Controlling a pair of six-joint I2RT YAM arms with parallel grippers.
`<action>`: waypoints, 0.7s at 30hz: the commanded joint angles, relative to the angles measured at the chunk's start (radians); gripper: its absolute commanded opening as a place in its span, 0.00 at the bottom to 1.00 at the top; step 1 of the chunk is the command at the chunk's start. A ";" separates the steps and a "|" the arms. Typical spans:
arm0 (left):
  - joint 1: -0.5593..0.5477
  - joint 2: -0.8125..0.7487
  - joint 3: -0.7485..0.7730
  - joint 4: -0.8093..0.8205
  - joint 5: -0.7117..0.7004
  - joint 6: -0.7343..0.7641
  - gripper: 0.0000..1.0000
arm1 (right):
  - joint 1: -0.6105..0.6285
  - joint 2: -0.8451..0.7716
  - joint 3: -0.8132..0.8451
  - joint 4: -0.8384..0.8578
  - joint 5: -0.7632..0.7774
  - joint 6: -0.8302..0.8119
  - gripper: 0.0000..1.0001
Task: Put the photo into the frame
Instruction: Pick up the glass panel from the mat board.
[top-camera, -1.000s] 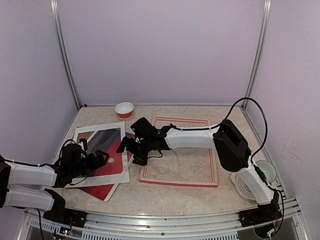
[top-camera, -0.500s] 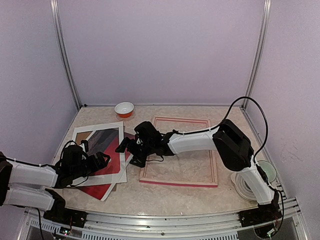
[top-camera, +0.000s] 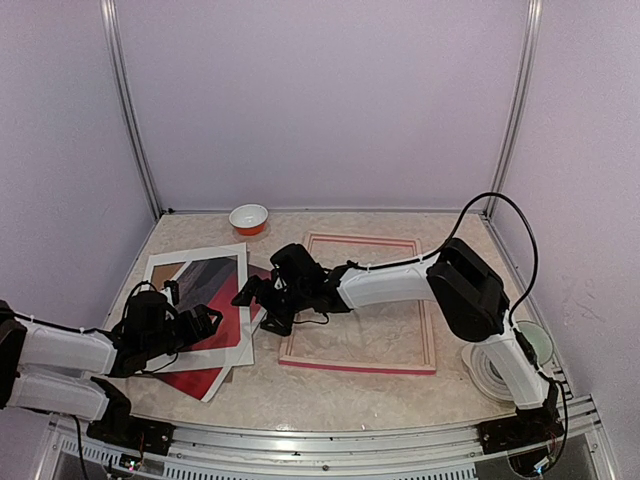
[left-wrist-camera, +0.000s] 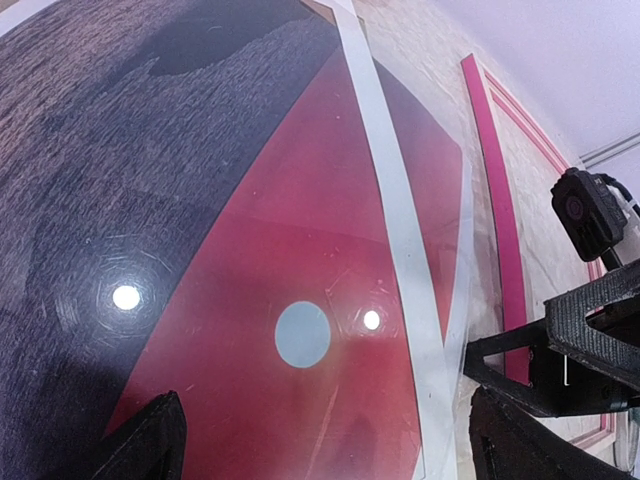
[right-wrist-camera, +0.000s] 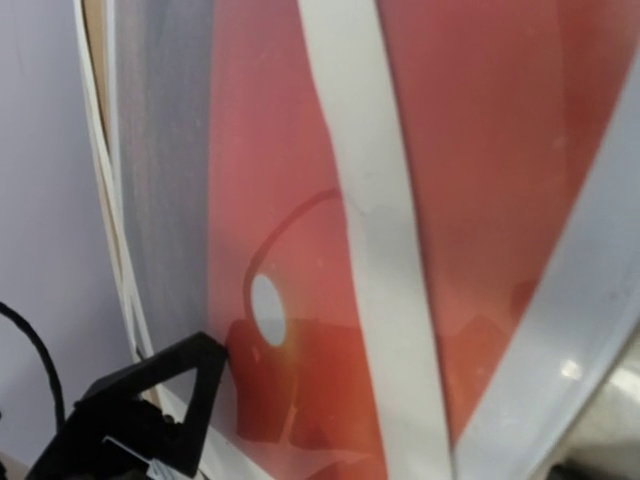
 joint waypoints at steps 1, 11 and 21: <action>-0.008 0.005 -0.013 0.011 0.002 -0.010 0.97 | -0.002 -0.054 -0.018 -0.113 0.055 -0.041 0.98; -0.013 0.006 -0.004 0.013 0.002 -0.017 0.97 | -0.005 -0.040 0.033 -0.135 0.102 -0.088 0.98; -0.040 0.031 0.005 0.035 0.020 -0.040 0.96 | 0.000 -0.028 0.085 -0.208 0.070 -0.108 0.98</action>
